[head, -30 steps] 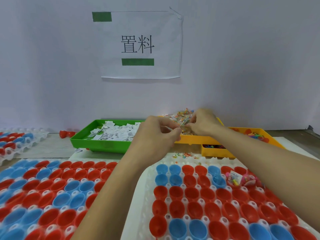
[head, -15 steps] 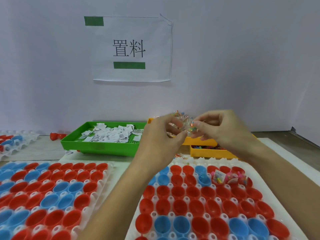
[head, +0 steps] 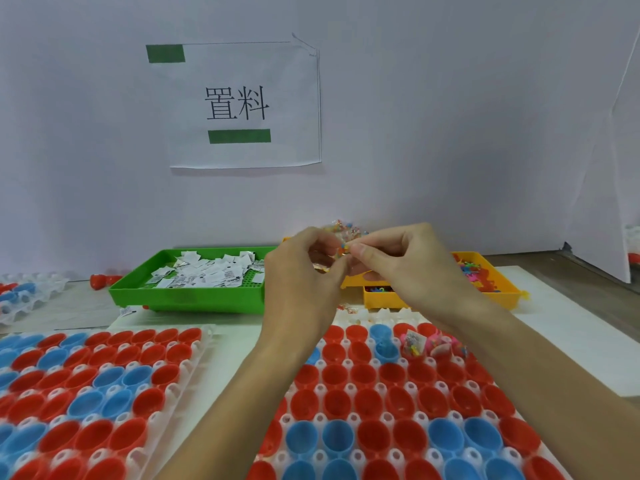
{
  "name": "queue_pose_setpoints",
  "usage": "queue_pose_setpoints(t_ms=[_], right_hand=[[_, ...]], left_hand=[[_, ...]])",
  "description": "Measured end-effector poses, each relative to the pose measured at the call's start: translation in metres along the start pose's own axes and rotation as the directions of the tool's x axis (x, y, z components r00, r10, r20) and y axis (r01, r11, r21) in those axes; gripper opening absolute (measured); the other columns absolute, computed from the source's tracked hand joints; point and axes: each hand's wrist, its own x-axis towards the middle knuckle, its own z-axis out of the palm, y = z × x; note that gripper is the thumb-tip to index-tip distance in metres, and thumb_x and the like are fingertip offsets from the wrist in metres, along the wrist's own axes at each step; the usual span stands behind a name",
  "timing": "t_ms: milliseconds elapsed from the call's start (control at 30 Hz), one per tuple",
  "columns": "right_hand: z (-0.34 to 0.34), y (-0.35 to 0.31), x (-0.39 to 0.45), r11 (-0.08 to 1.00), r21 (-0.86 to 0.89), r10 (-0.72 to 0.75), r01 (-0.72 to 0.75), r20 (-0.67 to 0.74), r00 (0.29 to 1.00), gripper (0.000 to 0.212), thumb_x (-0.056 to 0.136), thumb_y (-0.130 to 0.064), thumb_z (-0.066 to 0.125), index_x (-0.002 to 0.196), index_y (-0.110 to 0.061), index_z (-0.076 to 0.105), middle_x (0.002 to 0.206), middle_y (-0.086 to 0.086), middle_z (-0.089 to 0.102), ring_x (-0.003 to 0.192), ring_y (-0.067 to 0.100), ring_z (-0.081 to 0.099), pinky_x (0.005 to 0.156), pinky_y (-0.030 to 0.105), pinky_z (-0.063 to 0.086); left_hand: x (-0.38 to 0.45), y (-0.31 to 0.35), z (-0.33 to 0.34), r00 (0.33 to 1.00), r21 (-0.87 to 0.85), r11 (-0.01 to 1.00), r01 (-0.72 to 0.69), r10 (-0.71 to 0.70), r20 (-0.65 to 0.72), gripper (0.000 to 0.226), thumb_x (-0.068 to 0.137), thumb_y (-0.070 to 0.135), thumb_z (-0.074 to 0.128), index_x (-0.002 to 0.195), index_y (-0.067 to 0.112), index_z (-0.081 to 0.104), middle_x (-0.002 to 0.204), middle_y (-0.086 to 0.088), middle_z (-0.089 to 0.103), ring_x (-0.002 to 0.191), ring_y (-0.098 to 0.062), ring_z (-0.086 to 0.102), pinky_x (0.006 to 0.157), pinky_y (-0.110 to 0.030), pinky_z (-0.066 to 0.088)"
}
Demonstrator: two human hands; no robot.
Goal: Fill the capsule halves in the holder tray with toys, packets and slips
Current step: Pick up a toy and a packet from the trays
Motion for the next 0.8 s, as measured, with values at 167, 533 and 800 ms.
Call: queue_pose_setpoints(t_ms=[167, 533, 800], right_hand=[[-0.002, 0.003, -0.001, 1.0, 0.0, -0.015, 0.015, 0.015, 1.0, 0.014, 0.093, -0.008, 0.067, 0.093, -0.019, 0.075, 0.081, -0.004, 0.078, 0.077, 0.008, 0.075, 0.068, 0.015, 0.056], [-0.015, 0.006, 0.003, 0.989, -0.147, -0.006, 0.025, 0.124, 0.992, 0.007, 0.09, -0.013, 0.071, 0.093, -0.011, 0.078, 0.08, -0.001, 0.077, 0.078, 0.014, 0.075, 0.071, 0.025, 0.061], [-0.021, 0.012, 0.006, 0.987, -0.16, 0.018, 0.008, 0.161, 0.987, 0.006, 0.087, -0.005, 0.074, 0.087, -0.009, 0.078, 0.076, 0.002, 0.077, 0.075, 0.013, 0.075, 0.067, 0.018, 0.057]], left_hand=[[-0.001, -0.002, 0.0, 0.999, -0.019, 1.0, 0.013, -0.012, 0.045, 0.008, 0.081, 0.015, 0.077, 0.086, 0.016, 0.071, 0.073, 0.005, 0.07, 0.068, -0.006, 0.067, 0.065, -0.019, 0.054], [-0.003, -0.005, 0.003, 0.964, -0.047, 0.999, -0.007, 0.019, 0.266, 0.007, 0.083, 0.008, 0.07, 0.082, 0.013, 0.065, 0.073, -0.004, 0.069, 0.067, -0.019, 0.065, 0.065, -0.033, 0.056], [-0.003, -0.009, 0.004, 0.948, -0.015, 0.998, 0.066, -0.058, 0.313, 0.022, 0.078, 0.018, 0.081, 0.09, 0.016, 0.064, 0.075, 0.002, 0.069, 0.069, -0.013, 0.067, 0.067, -0.027, 0.057]])
